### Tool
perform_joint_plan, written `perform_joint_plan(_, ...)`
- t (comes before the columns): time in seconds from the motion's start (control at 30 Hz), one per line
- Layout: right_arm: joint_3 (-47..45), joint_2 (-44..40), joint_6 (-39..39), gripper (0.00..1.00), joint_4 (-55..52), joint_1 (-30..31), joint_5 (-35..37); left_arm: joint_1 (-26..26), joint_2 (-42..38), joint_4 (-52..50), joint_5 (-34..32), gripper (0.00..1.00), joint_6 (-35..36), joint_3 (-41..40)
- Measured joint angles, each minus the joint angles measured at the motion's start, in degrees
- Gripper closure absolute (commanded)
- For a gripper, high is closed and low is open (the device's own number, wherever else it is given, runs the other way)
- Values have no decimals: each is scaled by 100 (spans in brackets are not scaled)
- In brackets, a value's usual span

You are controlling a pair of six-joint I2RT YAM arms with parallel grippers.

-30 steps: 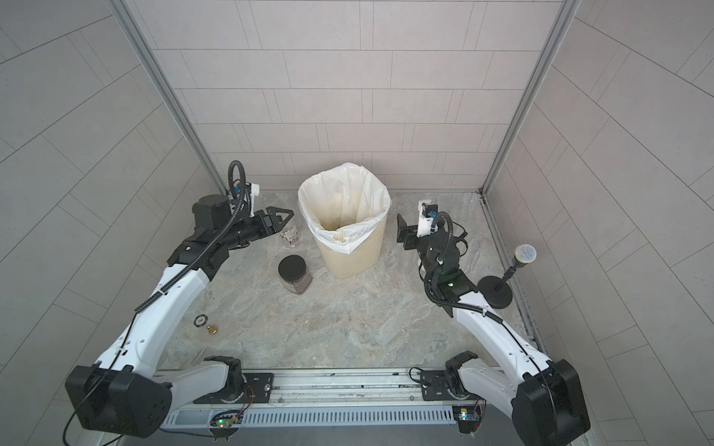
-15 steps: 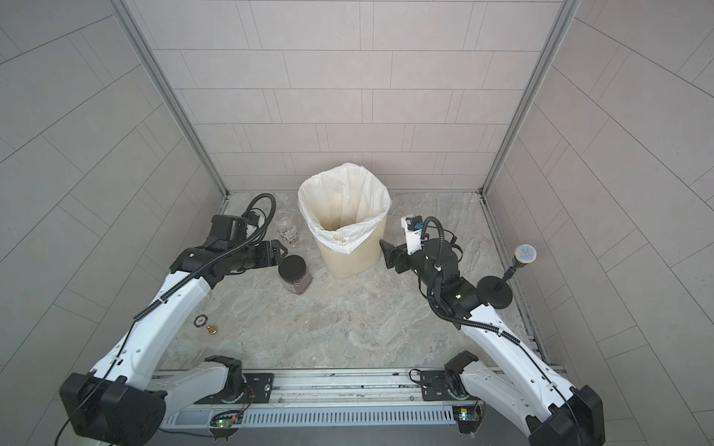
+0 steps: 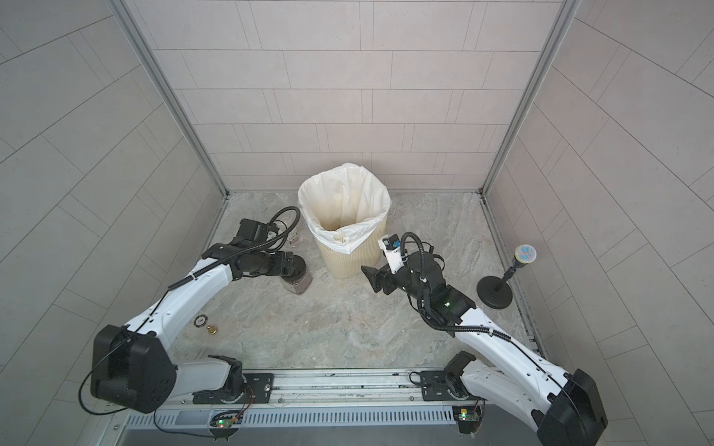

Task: Empty the moldy dried flower tea in the jars
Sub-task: Move the jar to the center of the board.

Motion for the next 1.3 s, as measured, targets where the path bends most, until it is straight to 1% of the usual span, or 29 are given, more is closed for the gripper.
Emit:
perform_joint_plan(0.17,-24,55,2,15,92,44,-79,15,356,407,90,18,42,0)
perform_joint_plan(0.37,-101,55,0,16,138,61,-96,26,678,807,439,26,57,11)
perform_joint_plan(0.53,-107,55,-22,16,140,61,-50,20,599,949,660,28,0,-142)
perform_joint_plan(0.77,-190,111,-24,17,256,61,-15,-39,72,1034,887,30,-374,-697)
perform_joint_plan(0.9,-343,138,-31,17,267,70,31,-313,-205,1209,973,30,-734,-1016)
perform_joint_plan(1.03,-387,160,-42,16,271,70,50,-793,-415,1598,1062,31,-1143,-1366)
perform_joint_plan(1.2,-387,227,-42,16,317,133,24,-1314,-452,2068,1207,33,-1615,-1611)
perform_joint_plan(1.3,-389,289,-44,14,330,229,-31,-1526,-455,2479,1449,33,-1954,-1825)
